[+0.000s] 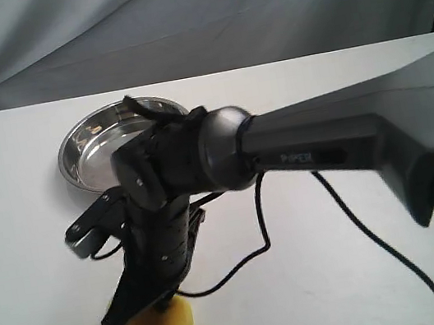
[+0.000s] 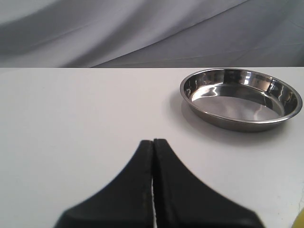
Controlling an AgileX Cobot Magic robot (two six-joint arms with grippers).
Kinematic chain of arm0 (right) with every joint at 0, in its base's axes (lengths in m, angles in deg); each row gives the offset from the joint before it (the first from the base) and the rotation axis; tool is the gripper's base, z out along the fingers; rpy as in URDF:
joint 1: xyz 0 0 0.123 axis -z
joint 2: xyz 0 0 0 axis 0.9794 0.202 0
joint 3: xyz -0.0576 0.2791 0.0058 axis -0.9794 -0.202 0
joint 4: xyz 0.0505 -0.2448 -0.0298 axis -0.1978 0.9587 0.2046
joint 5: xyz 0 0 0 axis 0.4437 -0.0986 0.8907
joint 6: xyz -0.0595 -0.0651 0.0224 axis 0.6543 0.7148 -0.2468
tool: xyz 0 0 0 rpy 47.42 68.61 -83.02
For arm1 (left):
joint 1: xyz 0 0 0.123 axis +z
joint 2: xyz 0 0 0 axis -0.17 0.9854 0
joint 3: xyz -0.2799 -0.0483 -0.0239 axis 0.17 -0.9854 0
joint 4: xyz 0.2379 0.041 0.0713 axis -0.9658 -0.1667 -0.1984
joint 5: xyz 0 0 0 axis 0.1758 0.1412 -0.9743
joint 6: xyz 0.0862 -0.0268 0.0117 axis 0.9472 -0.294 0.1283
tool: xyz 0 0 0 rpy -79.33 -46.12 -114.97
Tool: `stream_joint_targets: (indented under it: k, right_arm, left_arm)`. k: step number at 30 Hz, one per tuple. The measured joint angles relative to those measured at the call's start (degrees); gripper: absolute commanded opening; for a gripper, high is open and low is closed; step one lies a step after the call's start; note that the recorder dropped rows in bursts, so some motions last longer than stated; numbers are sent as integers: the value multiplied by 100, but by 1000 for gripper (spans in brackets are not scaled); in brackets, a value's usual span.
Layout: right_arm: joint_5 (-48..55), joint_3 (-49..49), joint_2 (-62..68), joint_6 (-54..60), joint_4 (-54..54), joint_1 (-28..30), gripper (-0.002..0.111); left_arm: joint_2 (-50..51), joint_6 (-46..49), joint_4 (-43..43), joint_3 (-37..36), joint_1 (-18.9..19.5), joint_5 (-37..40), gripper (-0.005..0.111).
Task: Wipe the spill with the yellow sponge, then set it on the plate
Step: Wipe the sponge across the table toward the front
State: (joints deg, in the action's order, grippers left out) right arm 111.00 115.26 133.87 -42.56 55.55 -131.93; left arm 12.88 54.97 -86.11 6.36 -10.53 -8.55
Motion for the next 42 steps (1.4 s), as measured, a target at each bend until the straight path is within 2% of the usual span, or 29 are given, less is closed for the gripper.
stream_joint_targets:
  k: [5, 13, 17, 24, 28, 31, 34, 37, 42]
  right_arm:
    - [320, 13, 0, 79, 0, -342, 0]
    - [481, -505, -278, 119, -26, -289, 0]
    - [430, -912, -479, 55, 7, -2, 0]
    - [175, -1017, -581, -330, 510, 743, 0]
    - [-213, -1017, -581, -523, 766, 922, 0]
    - [-388, -594, -321, -592, 765, 922, 0]
    - [-282, 95, 69, -615, 556, 859, 0]
    - [138, 862, 473, -485, 482, 480, 0]
    - [759, 998, 518, -193, 362, -248, 0]
  left_arm:
    - [0, 0, 0, 0, 0, 0, 0]
    - [0, 0, 0, 0, 0, 0, 0]
    - [0, 0, 0, 0, 0, 0, 0]
    - [0, 0, 0, 0, 0, 0, 0]
    - [0, 0, 0, 0, 0, 0, 0]
    - [0, 0, 0, 0, 0, 0, 0]
    - [0, 0, 0, 0, 0, 0, 0]
    - [0, 0, 0, 0, 0, 0, 0]
    - [0, 0, 0, 0, 0, 0, 0]
